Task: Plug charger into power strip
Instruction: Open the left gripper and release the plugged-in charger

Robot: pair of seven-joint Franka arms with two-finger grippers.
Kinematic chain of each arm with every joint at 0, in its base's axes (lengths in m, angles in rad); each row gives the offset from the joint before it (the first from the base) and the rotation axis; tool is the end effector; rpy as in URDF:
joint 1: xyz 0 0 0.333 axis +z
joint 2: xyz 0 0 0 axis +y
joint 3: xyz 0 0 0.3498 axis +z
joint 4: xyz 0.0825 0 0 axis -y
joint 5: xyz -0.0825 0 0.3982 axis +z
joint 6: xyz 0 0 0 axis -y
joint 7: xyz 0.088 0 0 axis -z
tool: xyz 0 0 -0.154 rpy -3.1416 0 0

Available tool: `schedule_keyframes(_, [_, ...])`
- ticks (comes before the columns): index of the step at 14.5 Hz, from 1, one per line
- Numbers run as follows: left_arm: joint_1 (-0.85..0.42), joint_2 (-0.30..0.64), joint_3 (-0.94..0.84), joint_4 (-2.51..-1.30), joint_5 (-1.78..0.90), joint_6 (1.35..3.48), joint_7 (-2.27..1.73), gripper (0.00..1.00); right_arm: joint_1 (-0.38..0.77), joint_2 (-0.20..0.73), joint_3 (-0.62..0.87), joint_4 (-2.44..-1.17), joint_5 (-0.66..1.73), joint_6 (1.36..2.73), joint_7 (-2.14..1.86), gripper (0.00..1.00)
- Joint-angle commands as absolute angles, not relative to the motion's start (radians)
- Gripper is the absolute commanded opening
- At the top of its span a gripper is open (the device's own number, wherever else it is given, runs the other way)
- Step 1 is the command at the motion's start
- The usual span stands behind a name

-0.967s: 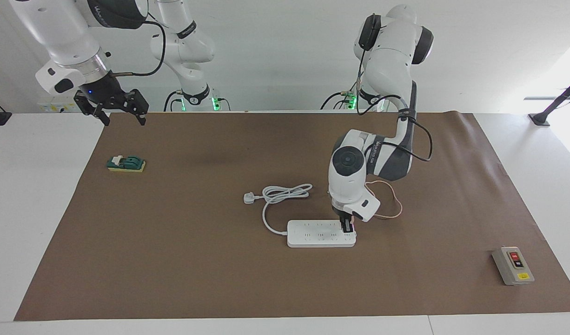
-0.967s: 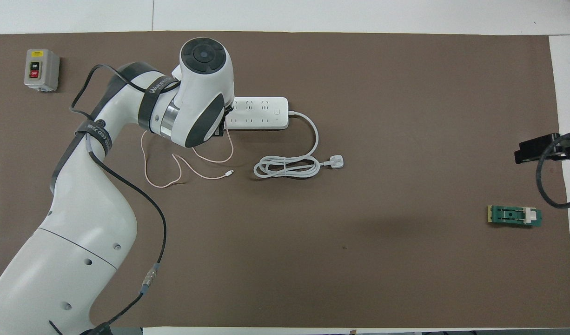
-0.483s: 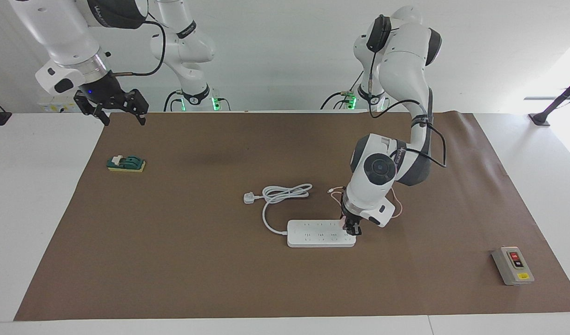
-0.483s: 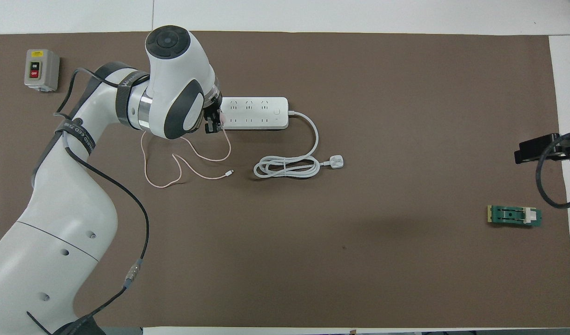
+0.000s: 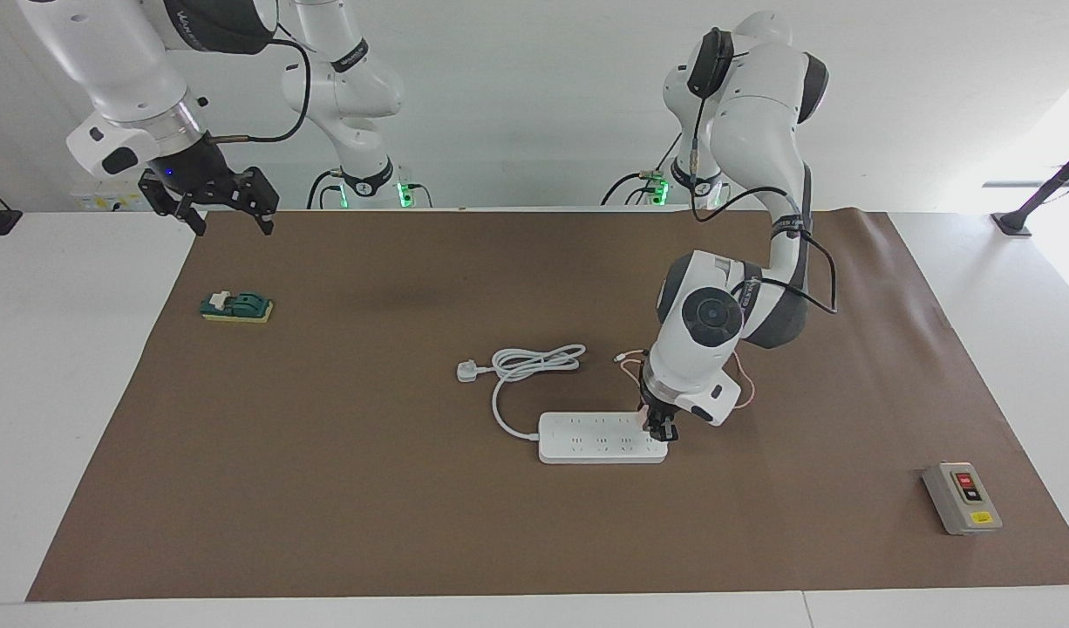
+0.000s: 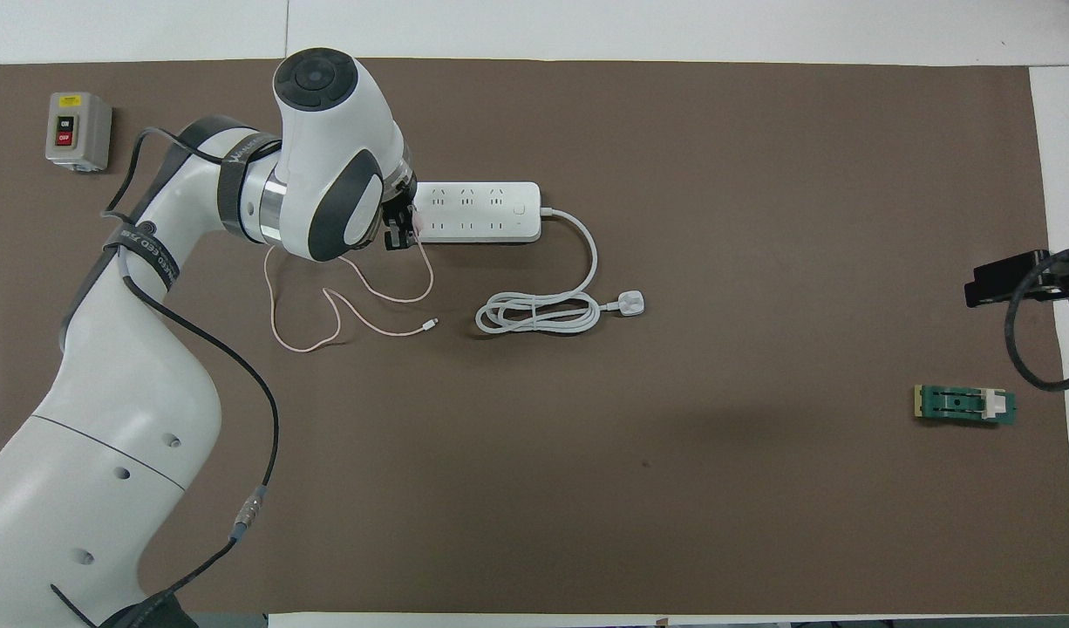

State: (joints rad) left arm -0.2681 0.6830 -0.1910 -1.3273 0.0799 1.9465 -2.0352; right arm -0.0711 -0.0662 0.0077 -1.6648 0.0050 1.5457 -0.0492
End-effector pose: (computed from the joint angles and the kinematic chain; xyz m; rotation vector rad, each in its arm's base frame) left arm 0.6959 -0.3022 0.3045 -2.1822 -2.2104 0.0958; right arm 0.5382 -0.0333 0.6005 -3.1330 0.0223 0.0824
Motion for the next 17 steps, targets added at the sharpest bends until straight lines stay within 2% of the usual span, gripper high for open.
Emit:
schedule_keyframes(1, [-0.256,0.739,-0.161,-1.342,0.11,1.988,-2.016,0.0,-0.089,-0.086,0.023,-1.684,-0.011,1.542,-0.069,1.0])
schedule_keyframes(2, [-0.252,0.732,-0.161,-1.339,0.11,1.987,-2.022,0.25,-0.089,-0.086,0.023,-1.683,-0.011,1.542,-0.069,1.0])
schedule_keyframes(3, [-0.25,0.718,-0.158,-1.338,0.11,1.982,-2.026,0.92,-0.089,-0.086,0.023,-1.683,-0.011,1.542,-0.069,1.0])
schedule_keyframes(4, [-0.249,0.698,-0.152,-1.338,0.107,1.982,-2.028,1.0,-0.089,-0.086,0.023,-1.683,-0.009,1.542,-0.069,1.0])
schedule_keyframes(10, [-0.16,0.562,-0.164,-1.336,0.107,1.964,-2.01,1.0,-0.087,-0.086,0.023,-1.684,-0.009,1.542,-0.069,1.0])
schedule_keyframes(13, [-0.137,0.488,-0.155,-1.345,0.104,1.934,-1.799,1.0,-0.089,-0.086,0.023,-1.684,-0.011,1.542,-0.069,1.0])
schedule_keyframes(17, [-0.077,0.405,-0.155,-1.351,0.103,1.742,-1.353,1.0,-0.089,-0.086,0.023,-1.683,-0.011,1.542,-0.069,1.0])
